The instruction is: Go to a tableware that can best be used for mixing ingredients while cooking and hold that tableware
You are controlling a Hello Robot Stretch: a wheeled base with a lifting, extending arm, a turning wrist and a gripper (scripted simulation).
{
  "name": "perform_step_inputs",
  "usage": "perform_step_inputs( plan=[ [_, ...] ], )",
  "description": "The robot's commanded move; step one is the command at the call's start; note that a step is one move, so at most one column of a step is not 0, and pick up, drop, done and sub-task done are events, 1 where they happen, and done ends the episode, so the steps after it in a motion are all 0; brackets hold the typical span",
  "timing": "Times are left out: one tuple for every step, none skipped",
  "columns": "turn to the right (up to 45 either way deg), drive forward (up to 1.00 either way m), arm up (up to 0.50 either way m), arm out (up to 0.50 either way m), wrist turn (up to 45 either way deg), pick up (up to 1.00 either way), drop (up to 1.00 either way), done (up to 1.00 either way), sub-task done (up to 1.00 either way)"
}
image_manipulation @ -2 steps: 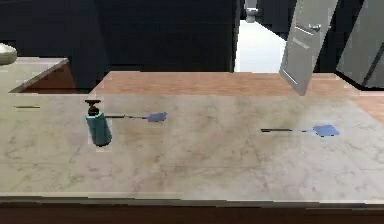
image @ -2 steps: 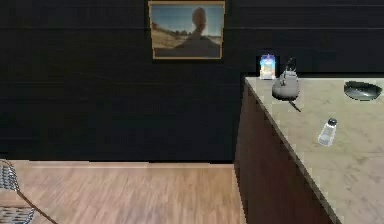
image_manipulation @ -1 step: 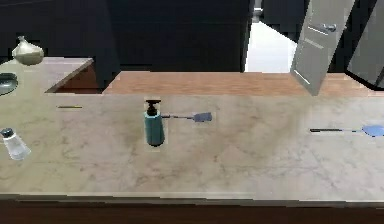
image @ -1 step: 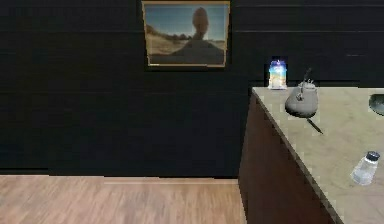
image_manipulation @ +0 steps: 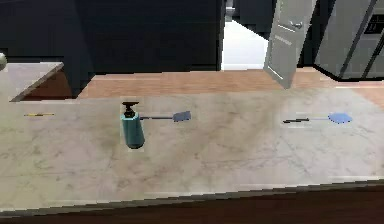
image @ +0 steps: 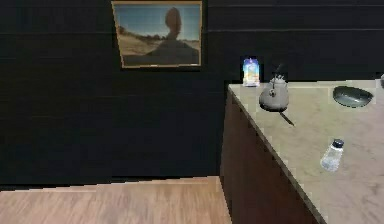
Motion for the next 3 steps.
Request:
perform_step_inputs(
  plan=[
    [0.0,0.95,0.00,0.00,0.0,0.00,0.00,0.00,0.00],
    [0.0,0.00,0.50,0.00,0.0,0.00,0.00,0.00,0.00],
    [0.0,0.00,0.38,0.00,0.0,0.00,0.00,0.00,0.00]
  ],
)
